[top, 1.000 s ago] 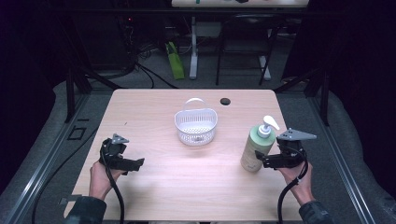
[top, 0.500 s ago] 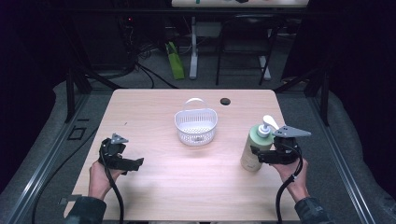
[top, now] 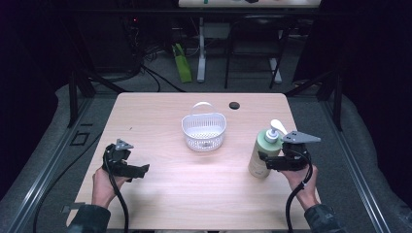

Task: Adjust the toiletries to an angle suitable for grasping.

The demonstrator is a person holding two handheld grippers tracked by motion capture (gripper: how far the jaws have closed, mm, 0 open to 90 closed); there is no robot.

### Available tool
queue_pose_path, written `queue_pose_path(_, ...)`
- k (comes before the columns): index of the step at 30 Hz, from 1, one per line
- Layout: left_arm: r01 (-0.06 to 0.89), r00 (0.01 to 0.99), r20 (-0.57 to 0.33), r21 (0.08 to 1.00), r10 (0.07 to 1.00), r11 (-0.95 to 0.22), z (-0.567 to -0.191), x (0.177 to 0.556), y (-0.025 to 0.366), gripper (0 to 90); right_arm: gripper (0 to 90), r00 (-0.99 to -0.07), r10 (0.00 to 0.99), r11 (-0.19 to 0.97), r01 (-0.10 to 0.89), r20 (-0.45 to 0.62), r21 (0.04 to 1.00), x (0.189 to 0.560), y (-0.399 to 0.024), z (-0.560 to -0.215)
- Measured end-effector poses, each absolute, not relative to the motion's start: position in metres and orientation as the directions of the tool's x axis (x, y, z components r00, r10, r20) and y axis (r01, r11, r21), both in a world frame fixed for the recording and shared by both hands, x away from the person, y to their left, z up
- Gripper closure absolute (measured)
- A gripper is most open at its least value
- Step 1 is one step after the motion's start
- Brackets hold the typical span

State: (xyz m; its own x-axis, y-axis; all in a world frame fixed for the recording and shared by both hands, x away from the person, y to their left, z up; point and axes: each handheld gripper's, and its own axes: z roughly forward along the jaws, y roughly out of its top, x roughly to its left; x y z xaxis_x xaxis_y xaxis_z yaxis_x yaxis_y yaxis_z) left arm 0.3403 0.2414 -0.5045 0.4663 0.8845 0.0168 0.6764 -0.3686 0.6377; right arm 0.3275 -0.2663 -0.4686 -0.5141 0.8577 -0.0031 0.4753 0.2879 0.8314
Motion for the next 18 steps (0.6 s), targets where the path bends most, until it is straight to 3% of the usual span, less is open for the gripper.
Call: queue_pose_path(18, 0.673, 0.466, 0.026, 0.638, 0.884, -0.374, -0.505, 0.341, 0.241, 0.0, 11.8, -0.583, 0.812, 0.323, 0.443, -0.005, 0.836, 0.332, -0.236, -0.47)
